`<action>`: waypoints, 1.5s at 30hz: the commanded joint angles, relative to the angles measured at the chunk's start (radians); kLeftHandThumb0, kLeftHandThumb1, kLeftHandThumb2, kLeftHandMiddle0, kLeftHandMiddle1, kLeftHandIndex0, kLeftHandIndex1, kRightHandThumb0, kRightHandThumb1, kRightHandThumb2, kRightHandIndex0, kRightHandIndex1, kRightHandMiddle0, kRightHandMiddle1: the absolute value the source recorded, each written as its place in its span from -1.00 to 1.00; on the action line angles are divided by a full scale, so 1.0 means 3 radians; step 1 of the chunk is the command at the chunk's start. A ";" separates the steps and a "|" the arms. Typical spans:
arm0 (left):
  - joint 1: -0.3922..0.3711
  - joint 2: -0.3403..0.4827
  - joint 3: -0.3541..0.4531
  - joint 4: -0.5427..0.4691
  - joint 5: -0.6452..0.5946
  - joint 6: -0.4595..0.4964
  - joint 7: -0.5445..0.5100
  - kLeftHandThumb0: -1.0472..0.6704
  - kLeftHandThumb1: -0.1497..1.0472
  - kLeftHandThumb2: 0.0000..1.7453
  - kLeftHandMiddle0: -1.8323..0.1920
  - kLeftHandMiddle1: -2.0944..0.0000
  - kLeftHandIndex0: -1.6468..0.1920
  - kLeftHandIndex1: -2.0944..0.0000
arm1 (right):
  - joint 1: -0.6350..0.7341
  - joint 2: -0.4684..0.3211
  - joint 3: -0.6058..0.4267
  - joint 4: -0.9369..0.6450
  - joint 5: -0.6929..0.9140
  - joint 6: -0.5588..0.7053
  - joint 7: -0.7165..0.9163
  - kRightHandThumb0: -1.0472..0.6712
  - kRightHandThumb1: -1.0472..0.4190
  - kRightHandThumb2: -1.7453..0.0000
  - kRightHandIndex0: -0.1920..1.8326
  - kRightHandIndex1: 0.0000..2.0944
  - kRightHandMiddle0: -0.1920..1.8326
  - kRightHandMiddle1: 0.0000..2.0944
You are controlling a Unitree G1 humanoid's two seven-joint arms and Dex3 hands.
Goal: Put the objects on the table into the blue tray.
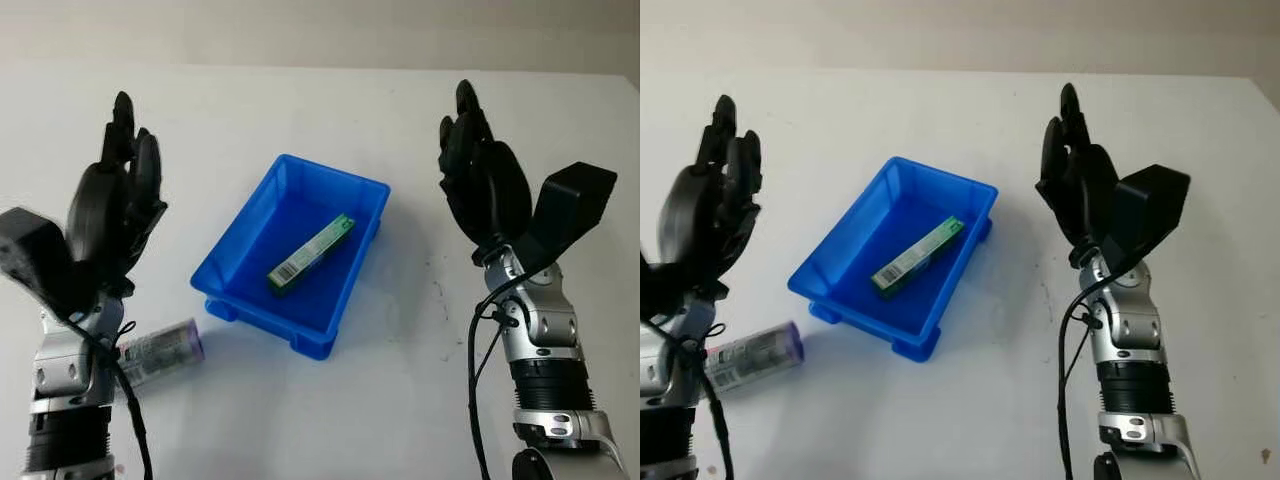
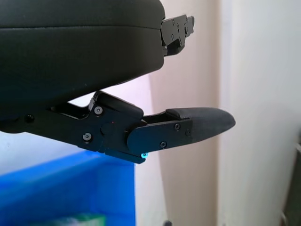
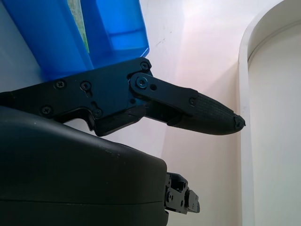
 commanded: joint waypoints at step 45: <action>0.1968 0.1722 0.0456 -0.2529 0.2748 0.0982 -0.2263 -0.83 0.76 -0.94 0.91 0.94 0.95 0.94 | 0.0000 0.0046 -0.0192 -0.0132 0.0085 0.0209 0.0148 -0.67 -1.00 0.15 -1.00 -1.00 -1.00 -1.00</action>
